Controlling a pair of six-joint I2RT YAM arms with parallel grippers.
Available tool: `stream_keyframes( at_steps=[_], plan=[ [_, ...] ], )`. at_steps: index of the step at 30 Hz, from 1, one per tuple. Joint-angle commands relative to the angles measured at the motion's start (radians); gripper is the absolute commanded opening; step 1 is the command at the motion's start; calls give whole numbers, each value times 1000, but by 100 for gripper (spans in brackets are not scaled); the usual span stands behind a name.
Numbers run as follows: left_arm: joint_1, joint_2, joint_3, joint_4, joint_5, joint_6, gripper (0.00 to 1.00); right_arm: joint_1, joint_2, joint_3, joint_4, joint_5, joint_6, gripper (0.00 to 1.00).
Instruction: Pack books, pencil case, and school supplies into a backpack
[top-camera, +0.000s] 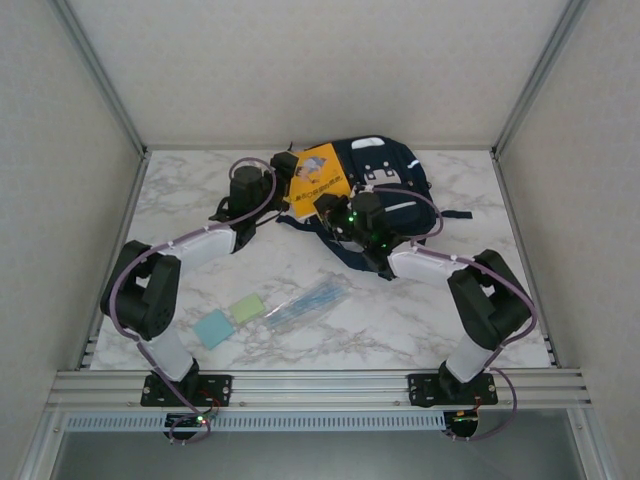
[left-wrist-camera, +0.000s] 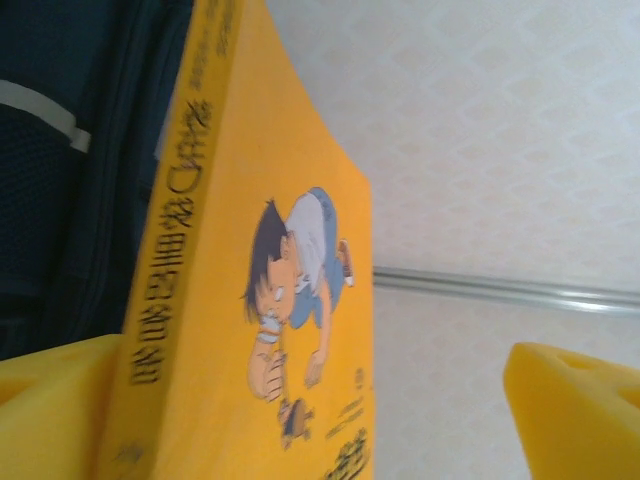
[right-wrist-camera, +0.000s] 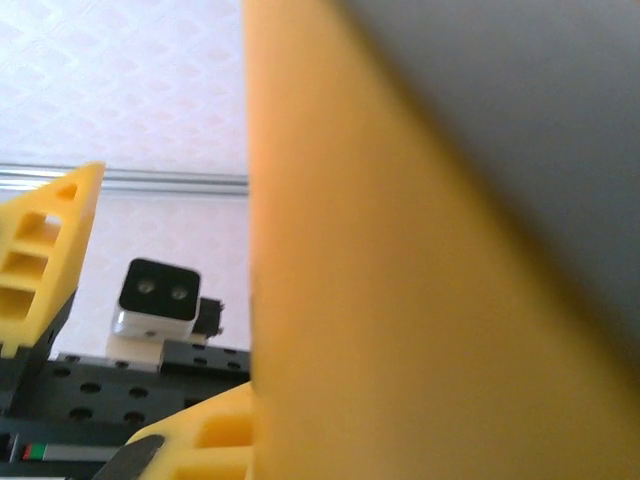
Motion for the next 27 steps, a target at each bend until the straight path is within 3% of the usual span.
stream_keyframes(
  at_steps=[1,6,10,17,27],
  plan=[
    [4,-52,-12,-53,45,71,100,-30,-117,-6,-2,50,-125,0],
    [5,-45,32,-157,107,157,100,-93,-242,-53,-107,47,-219,0],
    [-19,-12,136,-313,165,316,99,-173,-371,-79,-285,25,-303,0],
    [-168,101,428,-744,133,802,92,-367,-556,-66,-670,-34,-458,0],
    [-346,309,725,-1089,114,1292,82,-704,-726,-55,-1012,-133,-611,0]
  ],
)
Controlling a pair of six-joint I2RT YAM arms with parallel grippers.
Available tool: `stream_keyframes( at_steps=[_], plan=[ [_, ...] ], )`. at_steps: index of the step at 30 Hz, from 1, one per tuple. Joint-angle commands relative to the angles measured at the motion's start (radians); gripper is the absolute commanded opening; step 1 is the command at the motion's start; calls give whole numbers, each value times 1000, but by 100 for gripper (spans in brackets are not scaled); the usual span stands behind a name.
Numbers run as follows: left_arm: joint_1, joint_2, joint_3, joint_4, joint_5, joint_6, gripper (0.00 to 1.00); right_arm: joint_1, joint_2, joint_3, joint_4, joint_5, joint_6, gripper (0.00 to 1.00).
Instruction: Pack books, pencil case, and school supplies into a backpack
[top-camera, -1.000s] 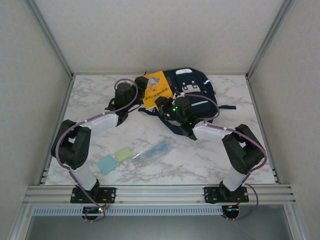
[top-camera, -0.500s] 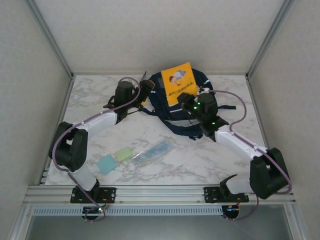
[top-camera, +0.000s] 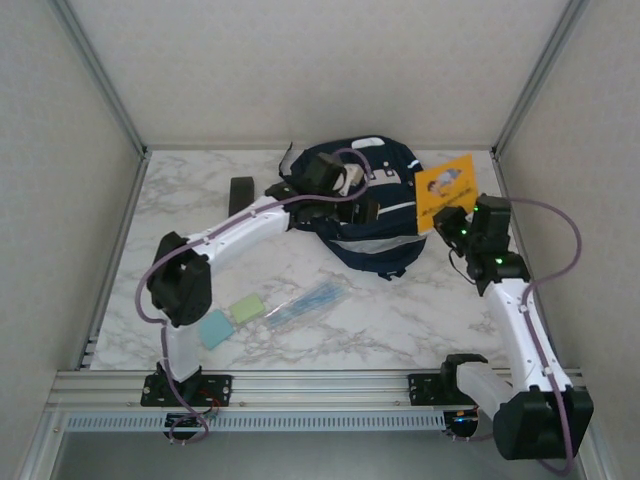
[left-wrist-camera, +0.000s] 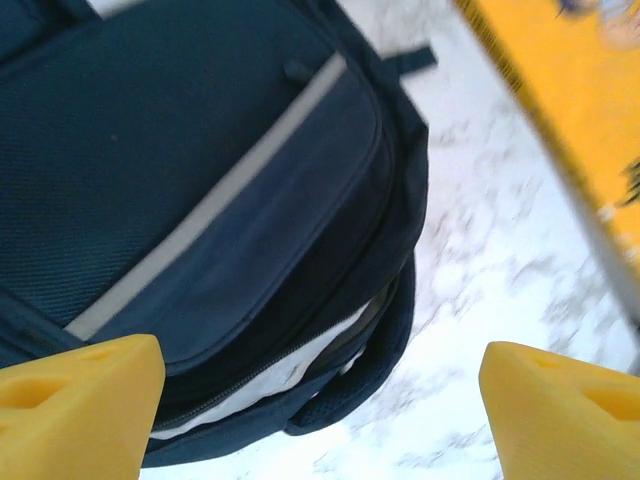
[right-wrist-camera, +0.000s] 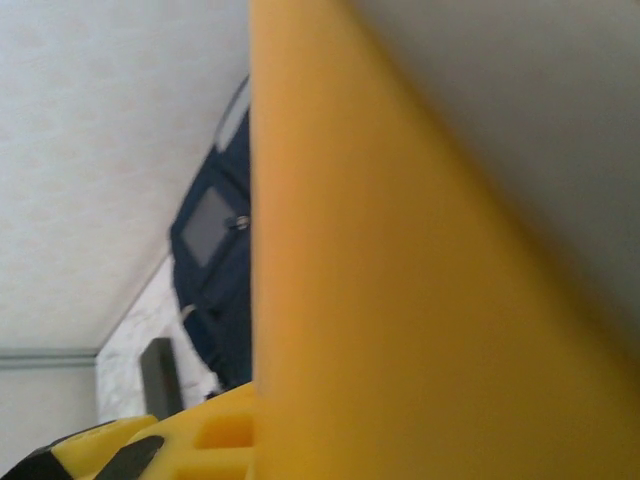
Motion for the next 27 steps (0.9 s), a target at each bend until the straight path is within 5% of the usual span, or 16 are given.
stream_keyframes(
  at_steps=[1,7,15,19,22,27],
  plan=[
    [-35,79,92,-208,-12,266,82,-84,-62,21,-86,-76,-91,0],
    [-71,224,241,-333,-42,363,82,-210,-117,-24,-88,-170,-83,0],
    [-75,343,348,-389,-52,391,75,-221,-128,-29,-88,-215,-104,0],
    [-75,366,386,-412,-23,392,44,-221,-140,-33,-93,-211,-104,0],
    [-74,359,417,-426,-5,376,4,-221,-148,-35,-103,-201,-106,0],
    [-51,301,493,-426,-69,271,0,-222,-170,-23,-150,-141,-105,0]
  ],
)
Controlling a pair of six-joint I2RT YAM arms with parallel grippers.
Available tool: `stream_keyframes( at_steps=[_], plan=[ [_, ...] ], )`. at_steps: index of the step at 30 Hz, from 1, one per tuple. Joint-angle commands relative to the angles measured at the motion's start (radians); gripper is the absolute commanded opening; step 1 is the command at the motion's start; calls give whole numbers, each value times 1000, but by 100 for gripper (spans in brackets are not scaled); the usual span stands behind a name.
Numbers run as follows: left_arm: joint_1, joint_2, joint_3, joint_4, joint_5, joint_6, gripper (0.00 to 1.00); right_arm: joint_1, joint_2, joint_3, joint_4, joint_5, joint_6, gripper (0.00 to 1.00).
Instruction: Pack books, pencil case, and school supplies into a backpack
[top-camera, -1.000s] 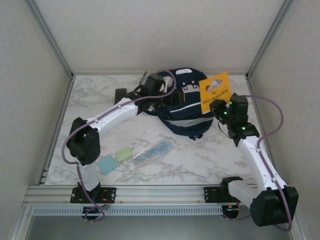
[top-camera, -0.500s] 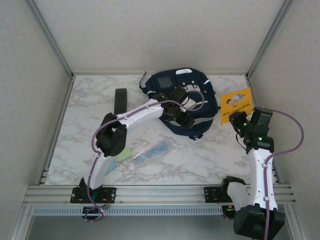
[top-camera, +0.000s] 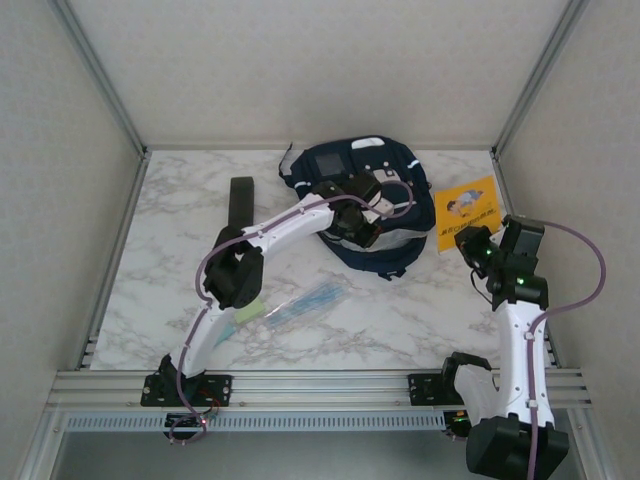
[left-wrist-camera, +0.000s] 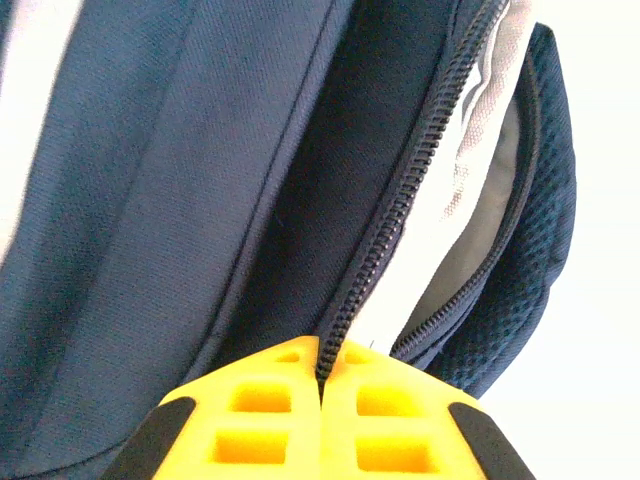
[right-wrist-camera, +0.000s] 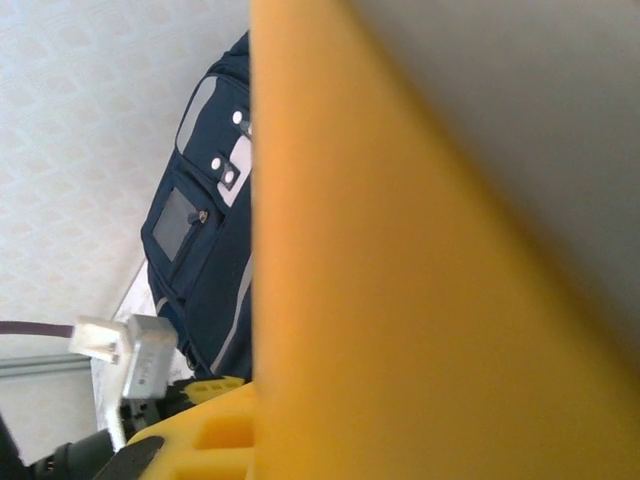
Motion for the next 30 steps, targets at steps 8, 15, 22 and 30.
stream_keyframes(
  at_steps=[8,15,22,30],
  plan=[
    [124,-112,196,96,-22,-325,0,-6,-63,-11,8,4,8,0],
    [151,-97,274,171,-46,-410,0,5,-45,-70,142,-148,114,0],
    [145,-100,286,206,24,-442,0,178,86,-148,459,-206,302,0],
    [135,-130,263,184,37,-428,0,363,444,-59,779,-137,406,0]
  ],
)
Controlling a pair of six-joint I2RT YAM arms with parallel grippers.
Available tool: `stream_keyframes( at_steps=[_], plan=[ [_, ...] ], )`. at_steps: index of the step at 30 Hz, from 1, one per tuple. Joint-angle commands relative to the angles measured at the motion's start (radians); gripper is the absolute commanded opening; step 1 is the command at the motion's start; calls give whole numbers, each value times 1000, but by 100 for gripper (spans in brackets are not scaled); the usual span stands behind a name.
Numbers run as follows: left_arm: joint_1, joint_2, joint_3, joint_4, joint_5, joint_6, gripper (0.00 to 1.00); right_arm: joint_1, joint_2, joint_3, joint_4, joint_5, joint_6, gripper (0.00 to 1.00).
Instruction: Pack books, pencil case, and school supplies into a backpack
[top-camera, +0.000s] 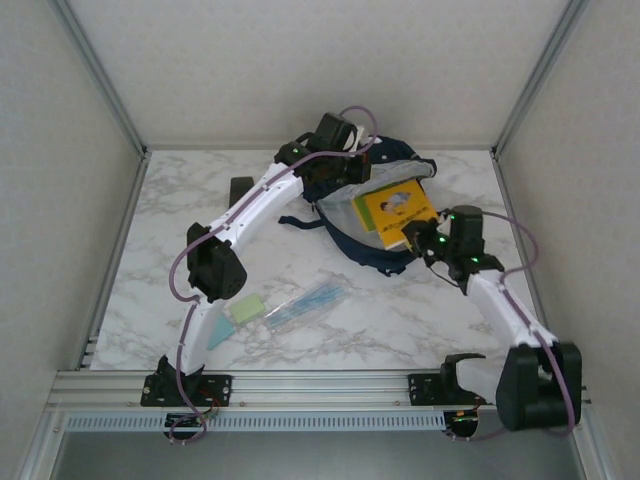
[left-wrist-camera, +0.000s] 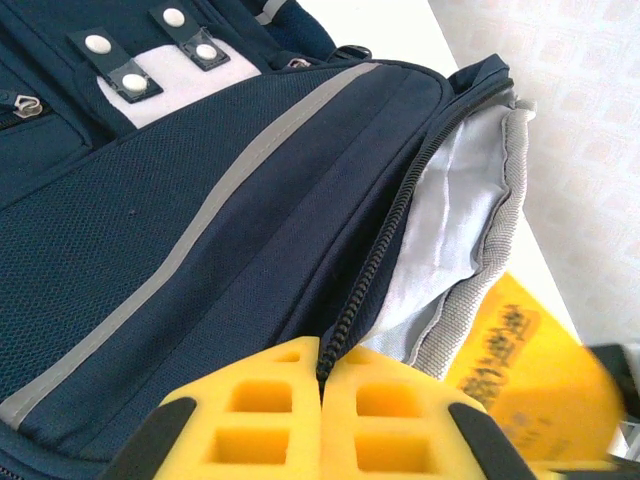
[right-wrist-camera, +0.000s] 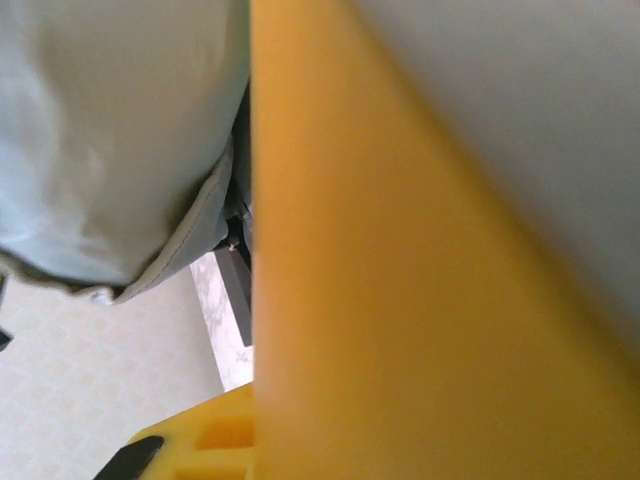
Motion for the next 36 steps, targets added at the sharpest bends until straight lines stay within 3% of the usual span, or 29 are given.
stream_keyframes(
  at_steps=[1,5,9,13,15,16,19,22,28,36],
  plan=[
    [-5,-79,18,73,20,-18,0,31,130,77,312,3,81,0],
    [-8,-94,-6,78,15,-23,0,67,328,152,498,-7,121,0],
    [-9,-104,-30,79,16,-30,0,88,508,272,472,35,47,0],
    [-11,-126,-79,106,22,-41,0,88,711,374,518,-11,110,1],
    [-11,-135,-101,122,15,-44,0,86,779,425,511,-55,156,14],
    [-12,-136,-108,126,10,-44,0,88,797,440,506,-65,171,26],
    [-10,-130,-109,125,1,-45,0,87,761,410,459,-13,155,55],
    [-10,-120,-109,130,-2,-52,0,84,683,385,306,55,73,68],
    [-8,-109,-108,151,-1,-65,0,84,494,394,-146,207,-133,81],
    [-8,-85,-112,160,1,-83,0,85,242,380,-554,462,-413,82]
  ],
)
